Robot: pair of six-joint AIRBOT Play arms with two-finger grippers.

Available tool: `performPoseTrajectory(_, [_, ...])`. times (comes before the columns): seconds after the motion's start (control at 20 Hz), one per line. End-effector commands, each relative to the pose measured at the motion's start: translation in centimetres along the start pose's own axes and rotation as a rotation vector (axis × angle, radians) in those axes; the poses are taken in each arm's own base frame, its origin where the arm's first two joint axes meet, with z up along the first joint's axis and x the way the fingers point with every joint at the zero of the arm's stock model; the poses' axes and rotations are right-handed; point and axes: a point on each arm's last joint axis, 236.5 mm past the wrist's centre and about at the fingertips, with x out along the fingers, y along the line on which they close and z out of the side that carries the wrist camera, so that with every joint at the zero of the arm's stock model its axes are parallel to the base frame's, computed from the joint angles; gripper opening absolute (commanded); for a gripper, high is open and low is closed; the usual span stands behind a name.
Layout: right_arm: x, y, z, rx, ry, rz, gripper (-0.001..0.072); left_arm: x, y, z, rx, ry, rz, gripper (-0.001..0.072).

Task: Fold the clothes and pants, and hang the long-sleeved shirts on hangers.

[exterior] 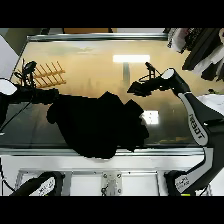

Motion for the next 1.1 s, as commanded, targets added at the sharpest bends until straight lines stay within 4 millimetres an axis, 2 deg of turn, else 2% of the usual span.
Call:
performPoseTrajectory(0.0, [4.6,0.4,-1.5,-0.025,0.122,0.028,0.053,0.0,0.0,-0.1,0.001,0.005,0.001,0.0015])
performPoseTrajectory(0.1, [6.8,0.9,-2.1,-0.039,0.158,0.037,0.053,0.0,0.0,-0.3,0.001,0.011,0.0,0.0015])
performPoseTrajectory(0.25, [9.0,2.1,-3.3,-0.068,0.193,0.042,0.053,0.0,0.0,-0.3,0.001,0.012,-0.001,0.0014])
performPoseTrajectory(0.45, [10.3,2.7,-4.3,-0.082,0.215,0.043,0.0528,0.0,0.0,-0.4,0.001,0.019,-0.002,0.0015])
performPoseTrajectory(0.5, [10.3,2.7,-4.1,-0.081,0.203,0.042,0.0487,0.0,0.0,-0.4,0.001,0.019,-0.001,0.0015])
performPoseTrajectory(0.55, [10.3,2.8,-3.8,-0.083,0.192,0.041,0.0227,0.0,0.0,-0.4,0.001,0.019,-0.001,0.0015])
performPoseTrajectory(0.6, [10.0,2.9,-3.5,-0.086,0.184,0.041,0.0025,0.0,0.0,-0.4,0.001,0.018,-0.001,0.0015])
performPoseTrajectory(0.65, [9.3,3.3,-3.1,-0.098,0.169,0.042,0.0022,0.0,0.0,-0.3,0.003,0.015,0.0,0.0015])
performPoseTrajectory(0.7, [8.0,4.0,-2.1,-0.124,0.142,0.038,0.0022,-0.4,0.2,0.1,0.01,0.005,0.011,0.0015])
performPoseTrajectory(0.8, [2.5,6.6,1.6,-0.215,0.025,0.02,0.0021,-3.4,0.0,2.6,0.043,-0.07,0.036,0.0014])
performPoseTrajectory(0.85, [-1.9,8.4,3.9,-0.273,-0.065,0.007,0.0022,-6.3,-1.1,4.8,0.07,-0.154,0.033,0.0014])
performPoseTrajectory(0.95, [-11.7,13.1,6.8,-0.373,-0.245,0.013,0.0022,-13.8,-4.2,8.8,0.148,-0.357,0.028,0.0015])
performPoseTrajectory(1.05, [-22.5,18.3,7.1,-0.478,-0.436,0.016,0.0022,-22.6,-9.2,10.6,0.228,-0.577,-0.03,0.0015])
